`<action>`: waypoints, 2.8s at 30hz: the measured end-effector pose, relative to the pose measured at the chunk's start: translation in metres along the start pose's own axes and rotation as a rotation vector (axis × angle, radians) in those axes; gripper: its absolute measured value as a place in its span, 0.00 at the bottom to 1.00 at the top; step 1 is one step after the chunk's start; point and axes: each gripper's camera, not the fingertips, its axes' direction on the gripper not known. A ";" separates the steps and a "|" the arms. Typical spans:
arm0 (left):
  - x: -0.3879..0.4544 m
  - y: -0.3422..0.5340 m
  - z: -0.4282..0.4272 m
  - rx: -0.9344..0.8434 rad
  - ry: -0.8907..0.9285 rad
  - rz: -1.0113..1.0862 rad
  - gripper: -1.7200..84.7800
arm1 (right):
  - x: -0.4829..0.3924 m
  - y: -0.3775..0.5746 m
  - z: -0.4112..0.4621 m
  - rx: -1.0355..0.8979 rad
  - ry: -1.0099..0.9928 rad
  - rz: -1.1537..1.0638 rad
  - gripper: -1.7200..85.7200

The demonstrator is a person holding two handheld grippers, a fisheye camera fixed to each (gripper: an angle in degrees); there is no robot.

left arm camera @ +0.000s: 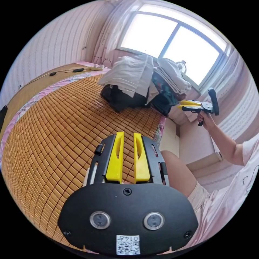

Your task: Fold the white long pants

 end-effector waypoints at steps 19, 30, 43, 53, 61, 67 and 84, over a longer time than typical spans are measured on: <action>0.196 -0.173 0.136 0.130 0.161 0.383 0.19 | 0.090 -0.022 -0.038 -0.019 0.186 0.010 0.19; 0.238 -0.248 0.181 0.098 0.179 0.248 0.21 | 0.163 0.029 -0.150 0.356 0.027 0.078 0.06; 0.240 -0.232 -0.005 0.291 0.416 0.104 0.07 | 0.166 0.092 -0.297 0.759 0.000 0.064 0.04; 0.162 0.013 -0.347 0.788 0.201 -0.083 0.06 | 0.056 0.094 -0.335 0.913 -0.396 -0.088 0.04; 0.178 0.214 -0.620 1.251 -0.247 -0.222 0.06 | -0.073 0.038 -0.300 0.898 -0.923 -0.123 0.03; 0.245 0.261 -0.749 1.386 -0.467 -0.015 0.06 | -0.144 -0.014 -0.276 0.837 -1.202 -0.140 0.03; 0.095 0.250 -0.384 0.366 0.012 -0.481 0.07 | -0.289 0.011 0.075 -0.231 -0.683 -0.264 0.05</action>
